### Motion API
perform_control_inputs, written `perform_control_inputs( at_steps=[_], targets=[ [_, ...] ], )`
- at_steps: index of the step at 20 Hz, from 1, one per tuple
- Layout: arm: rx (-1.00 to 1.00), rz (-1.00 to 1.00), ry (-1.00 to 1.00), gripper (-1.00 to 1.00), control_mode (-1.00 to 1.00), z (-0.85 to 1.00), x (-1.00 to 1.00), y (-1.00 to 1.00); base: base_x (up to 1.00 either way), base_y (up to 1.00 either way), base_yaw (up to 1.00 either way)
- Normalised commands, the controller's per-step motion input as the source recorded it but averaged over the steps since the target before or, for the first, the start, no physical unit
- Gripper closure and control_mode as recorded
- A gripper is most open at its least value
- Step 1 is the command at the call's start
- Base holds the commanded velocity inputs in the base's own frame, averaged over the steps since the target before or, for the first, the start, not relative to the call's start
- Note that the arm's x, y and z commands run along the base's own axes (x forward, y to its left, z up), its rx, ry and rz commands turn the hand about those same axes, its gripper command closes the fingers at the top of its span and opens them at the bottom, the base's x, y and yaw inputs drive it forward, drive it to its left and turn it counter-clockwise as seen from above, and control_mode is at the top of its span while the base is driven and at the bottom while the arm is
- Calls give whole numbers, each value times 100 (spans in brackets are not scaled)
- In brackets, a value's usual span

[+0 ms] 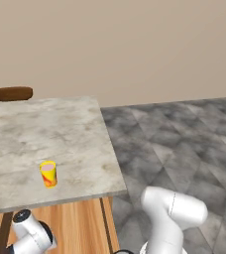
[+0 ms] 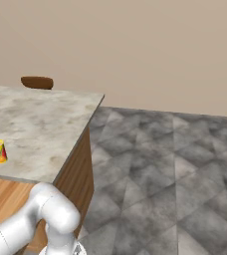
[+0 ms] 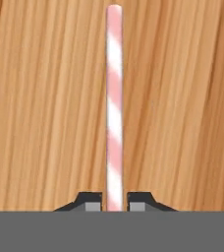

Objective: Pick up the straw from the left drawer and put it inside the smoothie cup.

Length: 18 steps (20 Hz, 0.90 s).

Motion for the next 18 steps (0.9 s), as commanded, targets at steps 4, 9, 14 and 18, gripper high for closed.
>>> perform_control_inputs(
  at_steps=[4,9,14,18],
  targets=[
    [0,0,-7,100,-100,78,-78,24,0,0,0],
    [-1,0,-20,100,-100,100,-26,-1,0,0,0],
    [-4,0,-33,100,-100,100,-2,-14,0,0,0],
    [-5,0,-45,100,-100,100,0,-38,0,0,0]
  ],
)
